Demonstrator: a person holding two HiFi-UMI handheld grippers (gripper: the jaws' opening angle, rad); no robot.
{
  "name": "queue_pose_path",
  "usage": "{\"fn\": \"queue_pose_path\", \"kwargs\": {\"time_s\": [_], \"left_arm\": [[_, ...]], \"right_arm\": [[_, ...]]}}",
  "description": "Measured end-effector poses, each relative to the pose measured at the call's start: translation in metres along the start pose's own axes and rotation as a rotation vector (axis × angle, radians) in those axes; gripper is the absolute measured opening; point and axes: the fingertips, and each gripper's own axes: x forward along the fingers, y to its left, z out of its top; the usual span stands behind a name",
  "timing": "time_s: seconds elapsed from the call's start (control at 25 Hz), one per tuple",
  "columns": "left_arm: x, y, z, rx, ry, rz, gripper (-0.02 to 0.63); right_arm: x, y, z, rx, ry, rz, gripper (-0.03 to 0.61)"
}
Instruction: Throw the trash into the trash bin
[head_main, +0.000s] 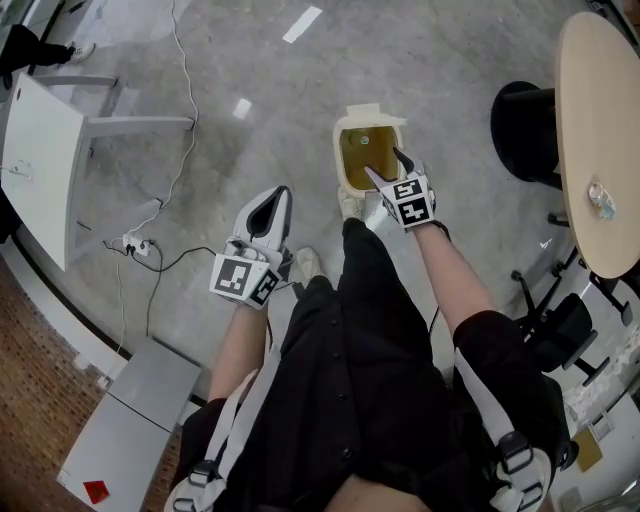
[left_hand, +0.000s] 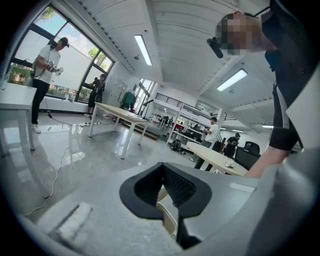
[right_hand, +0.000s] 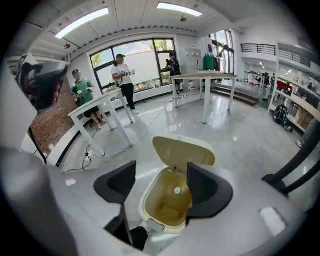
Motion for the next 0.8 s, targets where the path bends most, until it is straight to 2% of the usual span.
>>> {"fn": "queue_pose_path", "kwargs": {"time_s": [0.2, 0.36, 0.6, 0.8], "left_arm": [[0.004, 0.000, 0.006, 0.013, -0.009, -0.015, 0.001], [0.006, -0.005, 0.014, 0.028, -0.027, -0.038, 0.002], [-0.003, -0.015, 0.039, 0.077, -0.095, -0.078, 0.001], [-0.037, -0.022, 0.069, 0.118, -0.171, -0.089, 0.001]], "right_arm": [[-0.016, -0.006, 0.011, 0.021, -0.050, -0.024, 0.260], [-0.036, -0.004, 0.025, 0.029, -0.107, -0.044, 0.229], [-0.088, -0.002, 0.062, 0.062, -0.257, -0.101, 0.158], [-0.144, 0.010, 0.092, 0.064, -0.387, -0.155, 0.135]]}}
